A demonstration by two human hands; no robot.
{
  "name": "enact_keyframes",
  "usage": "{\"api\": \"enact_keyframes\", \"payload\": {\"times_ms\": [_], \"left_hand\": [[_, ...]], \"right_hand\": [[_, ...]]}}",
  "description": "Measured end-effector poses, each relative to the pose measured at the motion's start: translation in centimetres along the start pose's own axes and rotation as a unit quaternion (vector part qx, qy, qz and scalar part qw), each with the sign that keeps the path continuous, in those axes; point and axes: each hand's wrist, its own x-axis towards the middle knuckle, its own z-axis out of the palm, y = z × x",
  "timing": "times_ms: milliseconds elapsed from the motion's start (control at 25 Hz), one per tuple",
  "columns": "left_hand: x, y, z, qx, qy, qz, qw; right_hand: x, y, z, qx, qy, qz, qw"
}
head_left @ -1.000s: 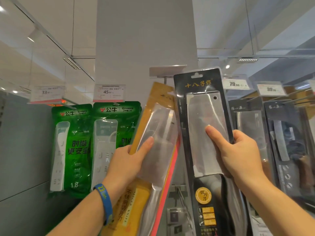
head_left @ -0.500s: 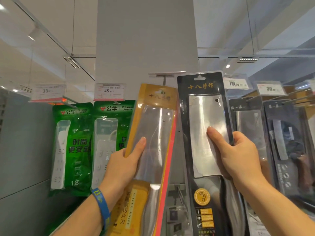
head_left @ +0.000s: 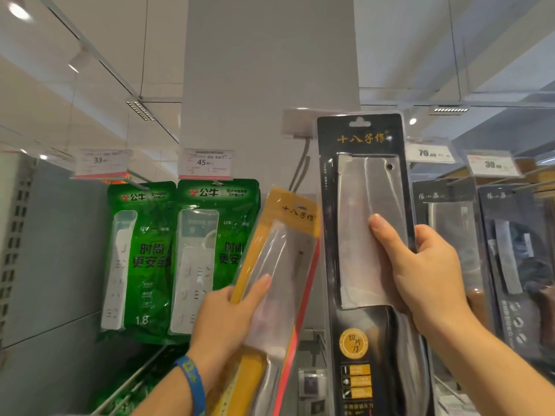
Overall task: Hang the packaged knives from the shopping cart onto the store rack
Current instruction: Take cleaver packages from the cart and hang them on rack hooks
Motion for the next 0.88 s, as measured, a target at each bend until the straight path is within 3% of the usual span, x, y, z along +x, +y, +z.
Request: {"api": "enact_keyframes", "payload": {"times_ms": [280,720,880], "left_hand": [[1.9,3.4,0.1,-0.034,0.054,0.084,0.994],[1.8,1.7,-0.8,-0.053,0.043,0.047,0.997],[2.2,2.5,-0.2,-0.059,0.005,0.040,0.997]], "right_hand": [[0.5,-0.2,0.5,-0.013,0.002,-0.005,1.000],[0.2,0.8,1.0,0.012,0.025,0.032,0.999],[0.0,0.9,1.0,0.013,0.018,0.046,0.999]]}}
